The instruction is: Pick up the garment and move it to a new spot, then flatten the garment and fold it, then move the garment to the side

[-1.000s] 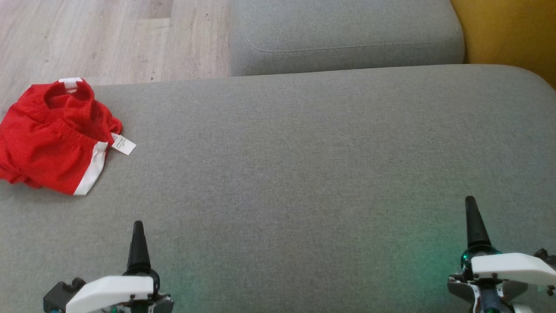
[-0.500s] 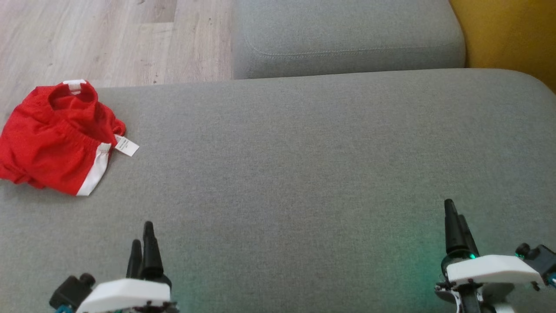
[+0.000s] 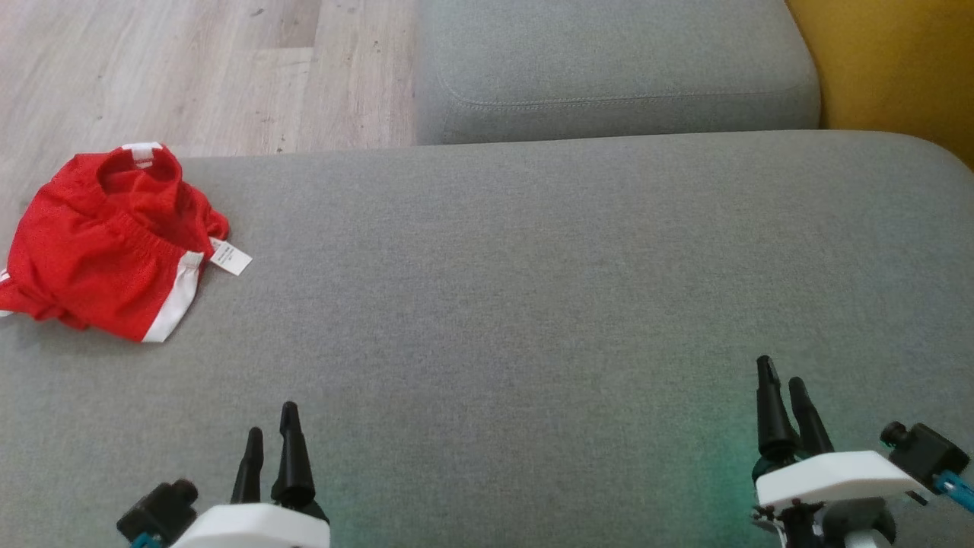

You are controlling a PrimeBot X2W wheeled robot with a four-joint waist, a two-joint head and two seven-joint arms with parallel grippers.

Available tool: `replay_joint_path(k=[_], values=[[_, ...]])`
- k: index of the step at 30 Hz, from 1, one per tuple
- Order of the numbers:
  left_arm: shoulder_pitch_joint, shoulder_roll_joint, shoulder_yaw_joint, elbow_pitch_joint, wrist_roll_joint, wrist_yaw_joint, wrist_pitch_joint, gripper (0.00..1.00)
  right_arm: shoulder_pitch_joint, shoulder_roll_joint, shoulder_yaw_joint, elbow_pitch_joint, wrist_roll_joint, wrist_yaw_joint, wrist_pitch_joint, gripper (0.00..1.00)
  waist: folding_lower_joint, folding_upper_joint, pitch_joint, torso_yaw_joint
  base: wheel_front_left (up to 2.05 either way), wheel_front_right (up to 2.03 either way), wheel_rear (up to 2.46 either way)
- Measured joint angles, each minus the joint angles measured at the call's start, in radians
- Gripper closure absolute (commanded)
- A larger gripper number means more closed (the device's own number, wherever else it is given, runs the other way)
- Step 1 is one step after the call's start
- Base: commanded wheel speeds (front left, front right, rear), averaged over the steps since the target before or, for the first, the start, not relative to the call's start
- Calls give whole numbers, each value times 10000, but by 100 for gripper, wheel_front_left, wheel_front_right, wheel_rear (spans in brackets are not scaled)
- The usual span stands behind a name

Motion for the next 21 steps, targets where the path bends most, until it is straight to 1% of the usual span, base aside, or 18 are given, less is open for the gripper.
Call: replay_joint_path(k=[2, 9, 10, 21], values=[[0, 2, -48, 2, 272, 88, -42, 0, 0, -4, 42, 27, -253, 0, -46, 0, 0, 0, -14, 12, 0, 0, 0], [0, 92, -297, 19, 1166, 132, -201, 0, 0, -23, 251, 25, -1189, 8, -213, 0, 0, 0, -67, 29, 0, 0, 0], [0, 107, -320, 19, 1413, 167, -286, 0, 0, -31, 276, 17, -1473, 10, -270, 0, 0, 0, -77, 33, 0, 0, 0], [0, 232, -416, 35, 2642, 353, -639, 0, 0, -48, 391, -71, -2920, 13, -619, 0, 0, 0, -122, 44, 0, 0, 0]])
